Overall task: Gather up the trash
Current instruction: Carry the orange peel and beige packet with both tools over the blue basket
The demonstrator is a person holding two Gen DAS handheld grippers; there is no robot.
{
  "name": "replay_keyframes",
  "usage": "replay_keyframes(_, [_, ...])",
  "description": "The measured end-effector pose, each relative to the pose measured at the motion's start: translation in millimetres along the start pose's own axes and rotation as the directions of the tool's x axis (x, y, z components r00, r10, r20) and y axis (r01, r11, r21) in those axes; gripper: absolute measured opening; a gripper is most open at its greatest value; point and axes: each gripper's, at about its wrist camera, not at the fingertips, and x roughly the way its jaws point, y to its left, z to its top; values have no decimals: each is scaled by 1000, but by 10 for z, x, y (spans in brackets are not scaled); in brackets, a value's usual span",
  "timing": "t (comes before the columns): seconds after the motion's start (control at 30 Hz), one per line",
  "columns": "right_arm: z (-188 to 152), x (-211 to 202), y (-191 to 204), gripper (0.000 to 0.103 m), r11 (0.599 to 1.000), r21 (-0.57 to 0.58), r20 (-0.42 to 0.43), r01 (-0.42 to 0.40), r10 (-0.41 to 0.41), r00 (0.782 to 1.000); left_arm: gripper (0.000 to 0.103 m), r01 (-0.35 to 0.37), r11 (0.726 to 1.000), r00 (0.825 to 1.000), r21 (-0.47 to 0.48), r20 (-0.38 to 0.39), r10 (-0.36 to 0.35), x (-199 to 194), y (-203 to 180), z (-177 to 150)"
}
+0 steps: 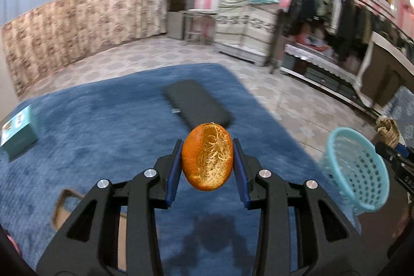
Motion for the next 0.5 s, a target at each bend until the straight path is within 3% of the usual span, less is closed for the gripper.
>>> replay_keyframes(0.27, [-305, -201, -739, 45, 988, 101, 15, 120, -122, 992, 36, 123, 988, 992, 95, -22, -121, 73, -884, -109])
replay_keyframes(0.5, [-499, -346, -1111, 45, 971, 170, 32, 167, -174, 984, 36, 207, 962, 978, 176, -23, -206, 101, -1465, -205])
